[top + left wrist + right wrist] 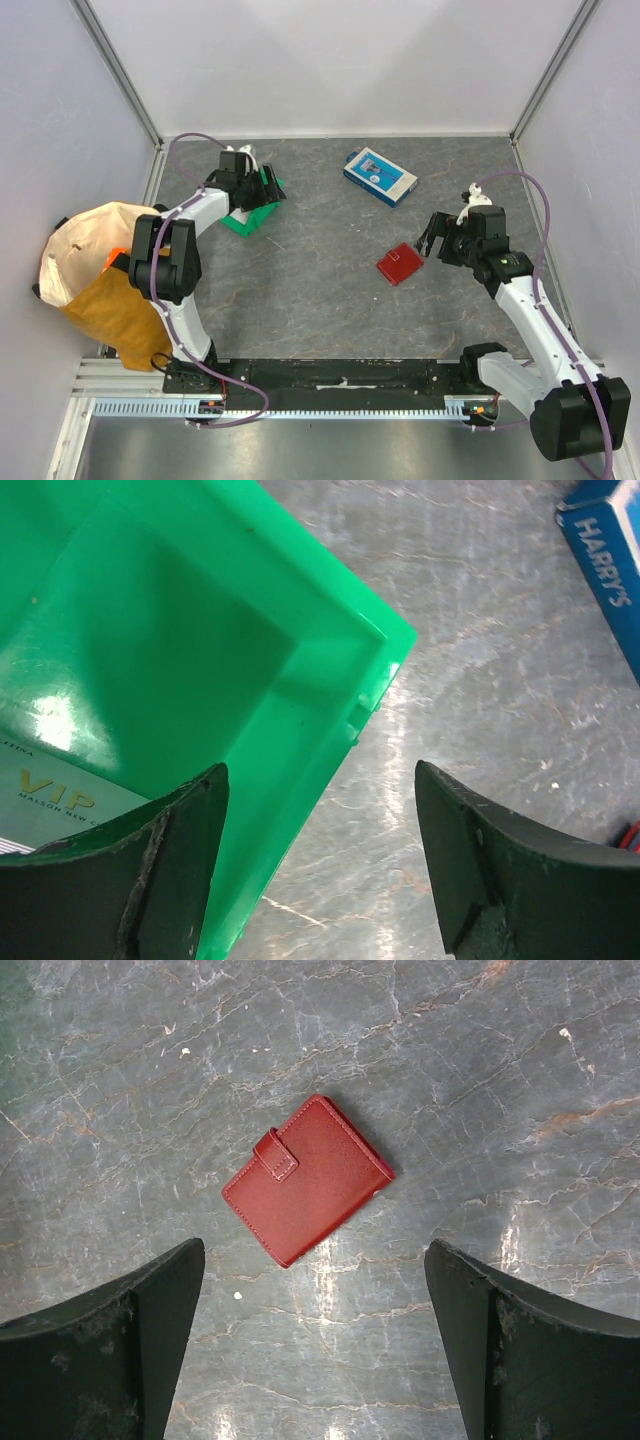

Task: Put the credit cards into the card holder
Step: Move the storage box to the center of the board.

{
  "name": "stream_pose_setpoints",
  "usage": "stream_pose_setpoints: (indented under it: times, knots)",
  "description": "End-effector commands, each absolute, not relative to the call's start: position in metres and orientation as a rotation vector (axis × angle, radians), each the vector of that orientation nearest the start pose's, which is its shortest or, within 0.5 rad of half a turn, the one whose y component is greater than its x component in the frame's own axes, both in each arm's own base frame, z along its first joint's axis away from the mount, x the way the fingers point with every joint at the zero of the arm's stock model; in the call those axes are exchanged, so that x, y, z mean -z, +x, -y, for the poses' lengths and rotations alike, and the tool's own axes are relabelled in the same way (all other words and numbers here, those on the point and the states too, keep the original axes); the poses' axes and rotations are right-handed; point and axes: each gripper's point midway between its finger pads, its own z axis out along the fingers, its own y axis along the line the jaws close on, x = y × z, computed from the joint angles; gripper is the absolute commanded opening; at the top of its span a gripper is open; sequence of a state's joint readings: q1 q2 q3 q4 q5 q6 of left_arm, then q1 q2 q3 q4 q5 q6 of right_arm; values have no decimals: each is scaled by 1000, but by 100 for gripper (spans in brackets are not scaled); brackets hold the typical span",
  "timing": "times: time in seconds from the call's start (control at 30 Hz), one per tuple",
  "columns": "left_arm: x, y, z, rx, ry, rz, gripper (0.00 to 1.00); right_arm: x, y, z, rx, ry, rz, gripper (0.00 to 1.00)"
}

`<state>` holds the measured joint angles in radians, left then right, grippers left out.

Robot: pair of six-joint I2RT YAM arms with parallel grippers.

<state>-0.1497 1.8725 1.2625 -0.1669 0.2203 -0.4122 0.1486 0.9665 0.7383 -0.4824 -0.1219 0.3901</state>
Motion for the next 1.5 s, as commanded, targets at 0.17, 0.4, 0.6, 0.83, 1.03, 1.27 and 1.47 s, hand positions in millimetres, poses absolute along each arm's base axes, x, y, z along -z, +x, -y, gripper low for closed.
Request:
stream_pose_setpoints:
  times: [0.17,0.4,0.6,0.83,1.03,1.27,1.47]
  knots:
    - [-108,450,216,722,-93,-2310,80,-133,274,-66,-350,333,-2299,98]
    - [-106,427,262,790,-74,-2322,80,-105,270,-62,-320,457,-2380,98]
    - [-102,409,282,815,-106,-2326,79,-80,275,-76,-413,546,-2419,98]
    - [-105,401,299,853,-158,-2308,79,-52,278,-88,-526,703,-2375,94]
    - [-111,392,318,861,-185,-2295,79,-46,286,-95,-604,784,-2312,90]
    - [-111,391,340,887,-165,-2300,79,-38,289,-96,-615,811,-2313,86]
    - [-119,392,337,874,-161,-2282,80,-18,290,-96,-578,780,-2356,75]
